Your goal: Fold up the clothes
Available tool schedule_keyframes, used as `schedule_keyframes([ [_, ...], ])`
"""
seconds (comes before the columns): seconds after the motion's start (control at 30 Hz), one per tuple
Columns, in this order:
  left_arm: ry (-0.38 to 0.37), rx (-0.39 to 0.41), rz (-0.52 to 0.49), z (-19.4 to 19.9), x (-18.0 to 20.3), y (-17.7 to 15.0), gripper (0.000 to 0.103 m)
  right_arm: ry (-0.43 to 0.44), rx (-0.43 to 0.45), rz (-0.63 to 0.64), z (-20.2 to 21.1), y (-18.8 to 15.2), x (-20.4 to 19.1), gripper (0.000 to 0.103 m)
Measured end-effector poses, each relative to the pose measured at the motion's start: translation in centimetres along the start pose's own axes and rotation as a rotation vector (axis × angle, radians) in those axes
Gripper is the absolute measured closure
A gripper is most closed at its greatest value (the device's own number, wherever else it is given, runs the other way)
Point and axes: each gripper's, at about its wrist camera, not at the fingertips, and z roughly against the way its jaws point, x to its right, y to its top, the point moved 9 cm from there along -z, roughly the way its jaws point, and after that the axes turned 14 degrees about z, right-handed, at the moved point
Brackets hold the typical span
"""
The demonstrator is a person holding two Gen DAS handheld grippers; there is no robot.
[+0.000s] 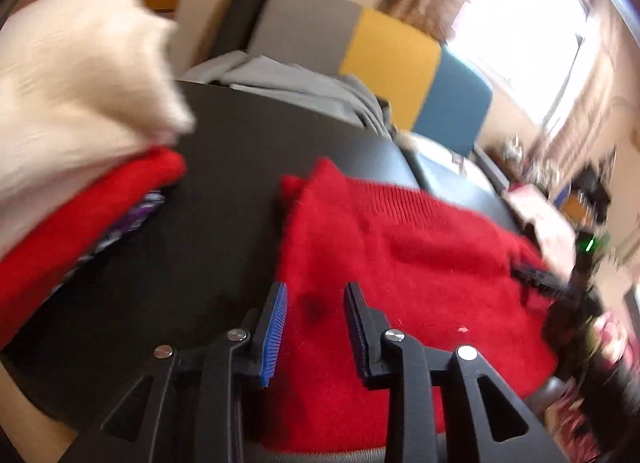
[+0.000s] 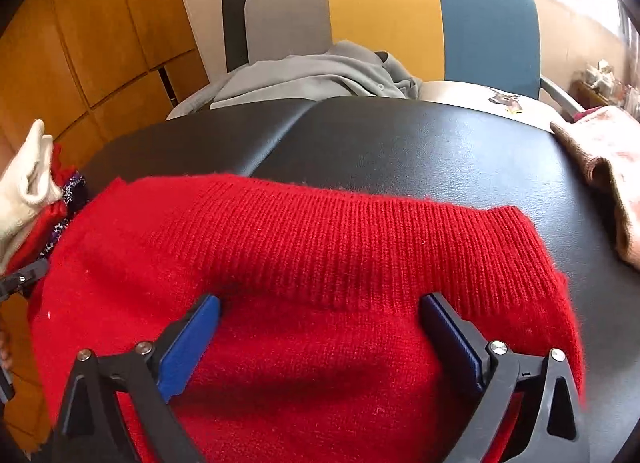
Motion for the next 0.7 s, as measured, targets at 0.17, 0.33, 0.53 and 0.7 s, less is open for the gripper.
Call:
schedule_keyframes([
  [0.17,0.076,-0.073,0.0,-1.7,-1.6,-0.5,0.067,-0.004,-0.002,0.005,-0.3,0.3,0.0,0.0],
  [0.33,0.132,-0.156,-0.082,-2.9,-1.7,-2.4,0.074,-0.006,-0.003,0.004,-0.1,0.2,-0.1,0.0],
  [0.53,0.002,-0.071,-0.057,-2.6,0.0,2.8,0.06,-0.007,-0.002,0.005,0.0,0.2,-0.1,0.0],
  [0.7,-0.017,-0.207,-0.116,-7.3,0.7,3.6,0.056,-0.003,0.003,0.003,0.0,0.2,-0.1,0.0],
])
